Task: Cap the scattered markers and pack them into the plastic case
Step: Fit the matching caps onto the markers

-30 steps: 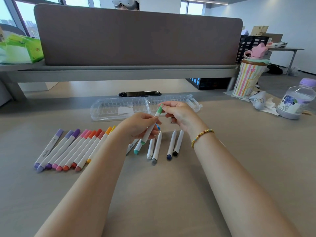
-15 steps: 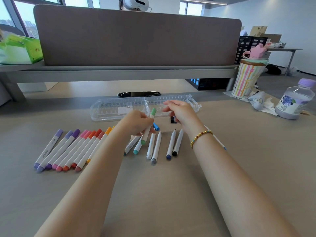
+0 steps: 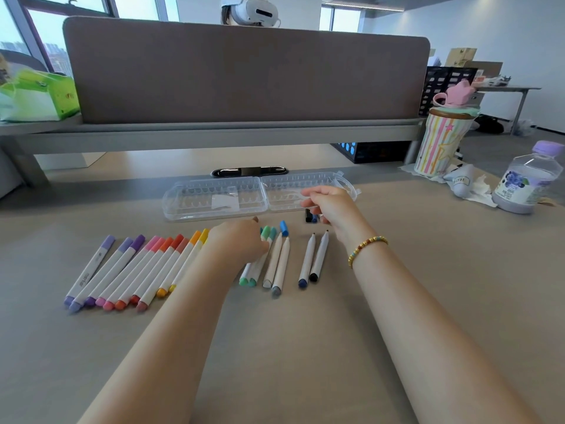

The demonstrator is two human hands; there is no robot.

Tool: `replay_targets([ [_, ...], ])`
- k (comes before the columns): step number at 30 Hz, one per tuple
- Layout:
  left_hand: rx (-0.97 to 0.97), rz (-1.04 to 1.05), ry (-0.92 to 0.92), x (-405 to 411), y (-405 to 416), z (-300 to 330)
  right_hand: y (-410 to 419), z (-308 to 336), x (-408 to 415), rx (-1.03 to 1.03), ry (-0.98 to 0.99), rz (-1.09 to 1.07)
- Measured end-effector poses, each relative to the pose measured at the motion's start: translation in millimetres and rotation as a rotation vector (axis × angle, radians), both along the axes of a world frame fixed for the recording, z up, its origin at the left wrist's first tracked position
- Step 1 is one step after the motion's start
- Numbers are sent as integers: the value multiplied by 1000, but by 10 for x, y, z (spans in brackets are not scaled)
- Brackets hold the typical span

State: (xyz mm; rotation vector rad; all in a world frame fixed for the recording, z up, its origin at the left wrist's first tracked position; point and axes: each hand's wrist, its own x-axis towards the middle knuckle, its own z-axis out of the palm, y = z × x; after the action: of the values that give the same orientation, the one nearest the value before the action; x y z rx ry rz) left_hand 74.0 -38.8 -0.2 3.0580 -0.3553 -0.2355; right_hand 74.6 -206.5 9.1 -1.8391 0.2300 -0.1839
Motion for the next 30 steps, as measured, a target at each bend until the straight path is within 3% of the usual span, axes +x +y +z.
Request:
replay_targets([
  [4, -29, -7, 5, 29, -13, 1, -46, -15, 13, 24, 17, -28],
  [9, -223, -4, -6, 13, -49, 136, -77, -26, 30, 33, 31, -42],
  [17, -49, 12, 41, 63, -23, -22, -121, -9, 37, 8, 28, -51],
  [20, -22, 14, 23, 83, -26, -30, -147, 5, 21, -93, 73, -23],
  [25, 18, 28, -56, 12, -63, 6, -262, 12, -27, -436, 209, 86],
  [30, -221, -100, -100, -105, -291, 48, -506, -57, 54, -474, 155, -83],
])
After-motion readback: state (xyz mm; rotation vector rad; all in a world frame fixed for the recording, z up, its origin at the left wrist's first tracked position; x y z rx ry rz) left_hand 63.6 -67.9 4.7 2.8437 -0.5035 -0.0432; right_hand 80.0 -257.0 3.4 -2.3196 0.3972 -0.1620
